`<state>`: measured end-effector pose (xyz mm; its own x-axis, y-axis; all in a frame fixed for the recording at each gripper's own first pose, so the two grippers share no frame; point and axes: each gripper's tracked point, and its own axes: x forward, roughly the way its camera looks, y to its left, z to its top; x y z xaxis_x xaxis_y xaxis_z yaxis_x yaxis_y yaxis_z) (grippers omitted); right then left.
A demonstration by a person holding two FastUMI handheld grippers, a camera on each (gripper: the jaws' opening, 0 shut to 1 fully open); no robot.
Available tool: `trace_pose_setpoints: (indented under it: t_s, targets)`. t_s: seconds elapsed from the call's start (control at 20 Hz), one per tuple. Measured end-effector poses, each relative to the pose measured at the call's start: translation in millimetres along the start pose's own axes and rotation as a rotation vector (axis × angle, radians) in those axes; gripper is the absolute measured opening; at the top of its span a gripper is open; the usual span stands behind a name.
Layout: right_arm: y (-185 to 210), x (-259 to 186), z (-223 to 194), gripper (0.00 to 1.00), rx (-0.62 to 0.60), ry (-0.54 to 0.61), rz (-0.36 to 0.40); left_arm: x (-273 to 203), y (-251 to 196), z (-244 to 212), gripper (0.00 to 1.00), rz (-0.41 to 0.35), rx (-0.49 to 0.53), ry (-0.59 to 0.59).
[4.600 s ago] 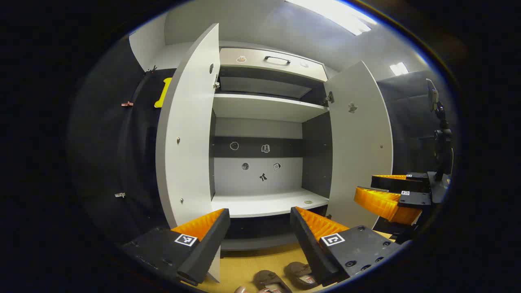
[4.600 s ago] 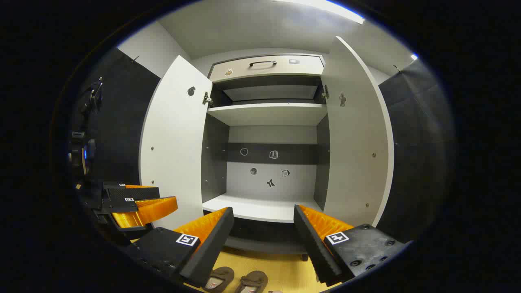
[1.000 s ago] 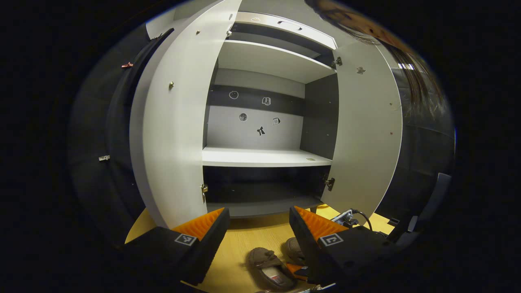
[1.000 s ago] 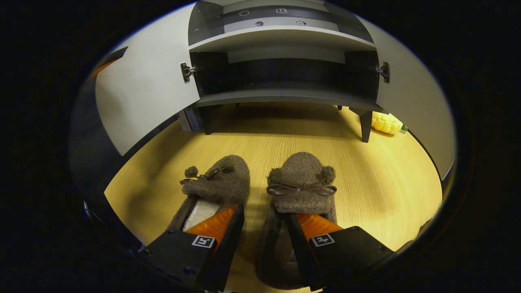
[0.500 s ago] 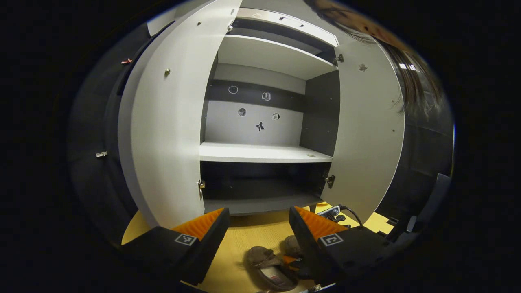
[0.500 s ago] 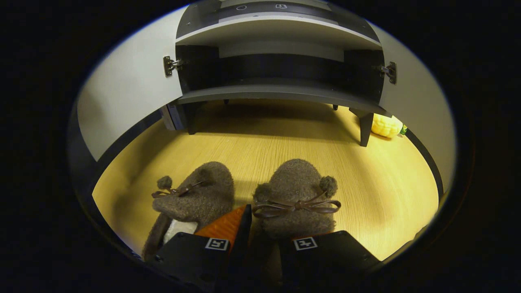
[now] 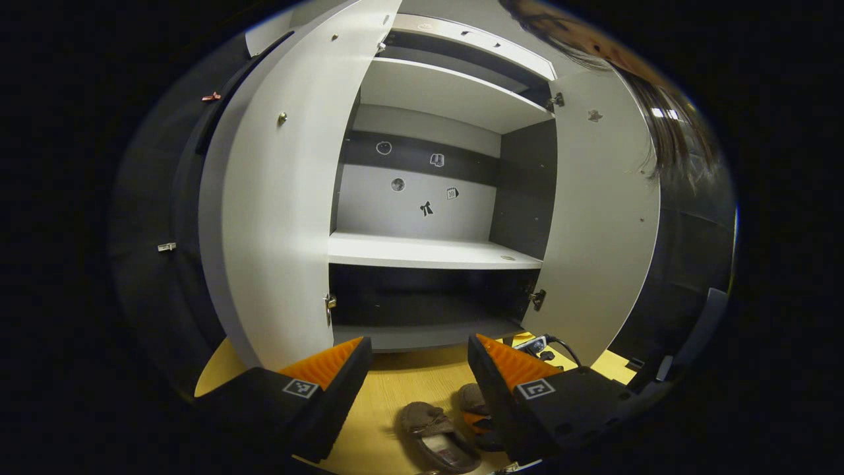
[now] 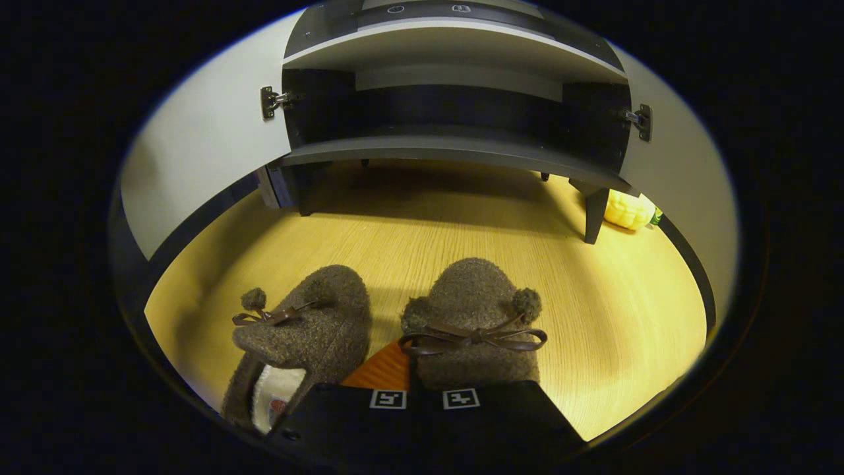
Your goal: Grab one shoe with the right hand and put it into the shoe cabinet, grab the other shoe with the left hand and put it into the shoe cabinet; then close the right door with the right hand and the left door with the left hand.
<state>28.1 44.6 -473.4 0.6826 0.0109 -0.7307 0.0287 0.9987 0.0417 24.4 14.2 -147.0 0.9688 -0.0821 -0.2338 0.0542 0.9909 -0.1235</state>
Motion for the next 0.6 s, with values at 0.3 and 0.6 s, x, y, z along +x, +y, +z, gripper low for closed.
trace_pose_setpoints:
  t_s: [0.3,0.6]
  targets:
    - [-4,-39,43,0.05,0.012,-0.053,0.036,-12,-11,14,0.93,-0.001,0.023,-0.026]
    - [-10,-128,174,0.05,0.043,-0.301,0.056,-39,-20,27,0.93,0.013,-0.002,-0.057]
